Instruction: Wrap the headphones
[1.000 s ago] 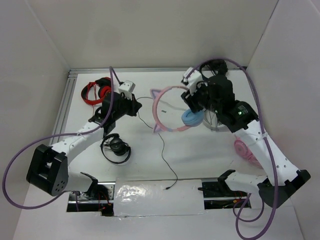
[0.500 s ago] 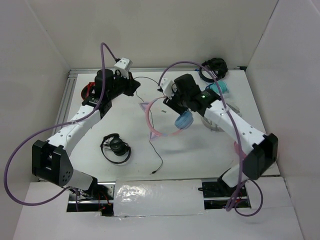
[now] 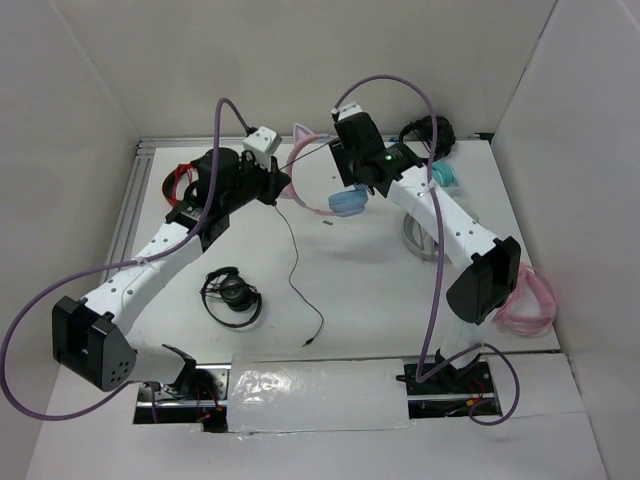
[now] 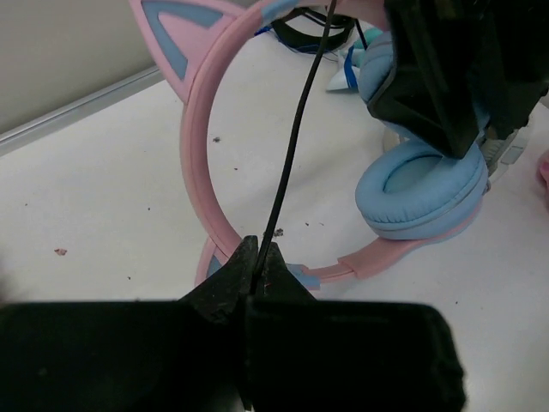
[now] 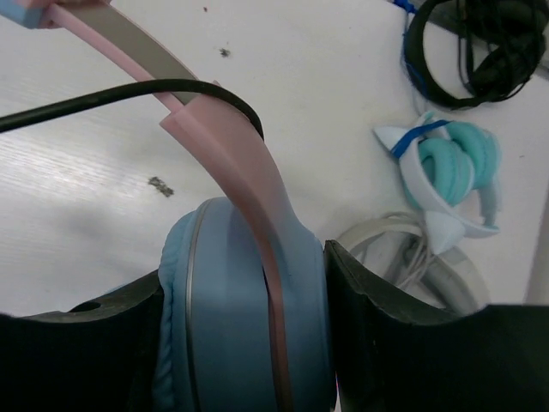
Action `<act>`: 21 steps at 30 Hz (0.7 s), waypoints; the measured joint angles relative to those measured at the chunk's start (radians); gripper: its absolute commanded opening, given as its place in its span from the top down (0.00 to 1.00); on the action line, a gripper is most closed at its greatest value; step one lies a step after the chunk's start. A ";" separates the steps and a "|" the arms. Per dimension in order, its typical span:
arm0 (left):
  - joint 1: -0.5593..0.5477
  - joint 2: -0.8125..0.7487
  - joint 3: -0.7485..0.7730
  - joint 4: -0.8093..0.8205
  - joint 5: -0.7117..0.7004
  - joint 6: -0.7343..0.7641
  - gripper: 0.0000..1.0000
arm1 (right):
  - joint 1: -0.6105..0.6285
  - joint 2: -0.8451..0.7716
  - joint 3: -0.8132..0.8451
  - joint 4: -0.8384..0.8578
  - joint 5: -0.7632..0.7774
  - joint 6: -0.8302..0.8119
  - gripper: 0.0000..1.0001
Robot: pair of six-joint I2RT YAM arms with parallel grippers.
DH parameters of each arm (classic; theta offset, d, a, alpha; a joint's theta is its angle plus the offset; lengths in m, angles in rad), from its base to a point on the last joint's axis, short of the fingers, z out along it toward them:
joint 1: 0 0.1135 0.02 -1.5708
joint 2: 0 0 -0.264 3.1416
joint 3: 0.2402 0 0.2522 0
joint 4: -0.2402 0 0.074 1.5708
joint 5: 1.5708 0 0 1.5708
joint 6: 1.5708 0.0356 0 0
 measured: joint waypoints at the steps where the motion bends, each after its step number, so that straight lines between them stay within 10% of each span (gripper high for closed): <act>1: -0.003 0.000 -0.003 0.000 -0.007 0.000 1.00 | -0.006 -0.004 0.002 0.002 -0.013 0.029 1.00; 12: -0.020 0.011 -0.082 0.082 0.069 -0.054 0.75 | -0.084 -0.138 -0.063 -0.016 -0.201 0.195 1.00; 18: -0.005 0.003 -0.227 0.085 0.121 -0.098 0.28 | -0.182 -0.195 -0.046 -0.010 -0.198 0.241 1.00; 19: -0.004 0.003 -0.246 0.086 0.135 -0.103 0.07 | -0.186 -0.203 -0.035 -0.011 -0.197 0.242 1.00; 21: -0.005 -0.002 -0.277 0.093 0.169 -0.107 0.01 | -0.184 -0.216 -0.027 -0.010 -0.202 0.244 1.00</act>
